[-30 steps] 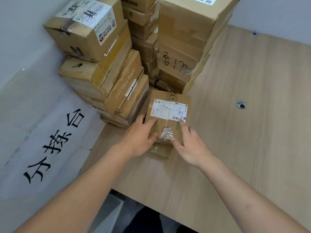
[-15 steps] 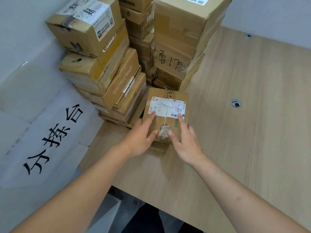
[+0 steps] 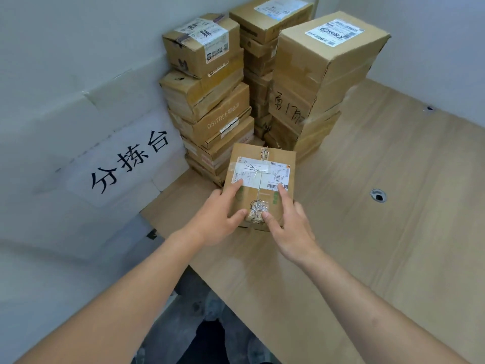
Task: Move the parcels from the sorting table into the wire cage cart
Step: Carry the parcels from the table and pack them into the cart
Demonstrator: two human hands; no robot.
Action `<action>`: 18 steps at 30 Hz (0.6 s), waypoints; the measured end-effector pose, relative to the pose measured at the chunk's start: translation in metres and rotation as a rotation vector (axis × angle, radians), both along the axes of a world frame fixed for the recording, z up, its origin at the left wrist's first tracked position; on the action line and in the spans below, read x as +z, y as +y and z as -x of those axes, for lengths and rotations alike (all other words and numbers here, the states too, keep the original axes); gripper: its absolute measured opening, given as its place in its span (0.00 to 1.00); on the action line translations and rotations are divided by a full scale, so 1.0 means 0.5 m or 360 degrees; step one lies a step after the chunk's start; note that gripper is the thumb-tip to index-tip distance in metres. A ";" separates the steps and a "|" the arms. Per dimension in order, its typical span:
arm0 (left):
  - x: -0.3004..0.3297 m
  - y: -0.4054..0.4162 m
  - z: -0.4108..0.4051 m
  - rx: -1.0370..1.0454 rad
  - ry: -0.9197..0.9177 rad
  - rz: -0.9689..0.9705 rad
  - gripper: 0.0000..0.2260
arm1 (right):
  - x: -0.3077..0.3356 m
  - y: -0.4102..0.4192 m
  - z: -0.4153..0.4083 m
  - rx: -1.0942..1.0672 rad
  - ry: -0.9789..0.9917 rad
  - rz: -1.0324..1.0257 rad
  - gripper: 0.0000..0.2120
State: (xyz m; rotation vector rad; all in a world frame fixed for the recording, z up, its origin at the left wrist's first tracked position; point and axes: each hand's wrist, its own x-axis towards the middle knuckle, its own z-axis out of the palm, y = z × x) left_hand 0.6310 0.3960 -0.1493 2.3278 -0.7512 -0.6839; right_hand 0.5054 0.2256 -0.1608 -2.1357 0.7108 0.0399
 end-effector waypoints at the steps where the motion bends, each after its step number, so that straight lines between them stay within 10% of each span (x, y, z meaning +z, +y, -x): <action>1: 0.002 0.009 0.019 0.0044 -0.0008 -0.0003 0.34 | 0.001 0.002 0.009 0.0046 -0.0002 0.0001 0.35; 18: -0.013 0.267 0.283 0.0874 0.0025 0.0039 0.34 | -0.010 0.194 0.088 0.0811 -0.0008 -0.0028 0.37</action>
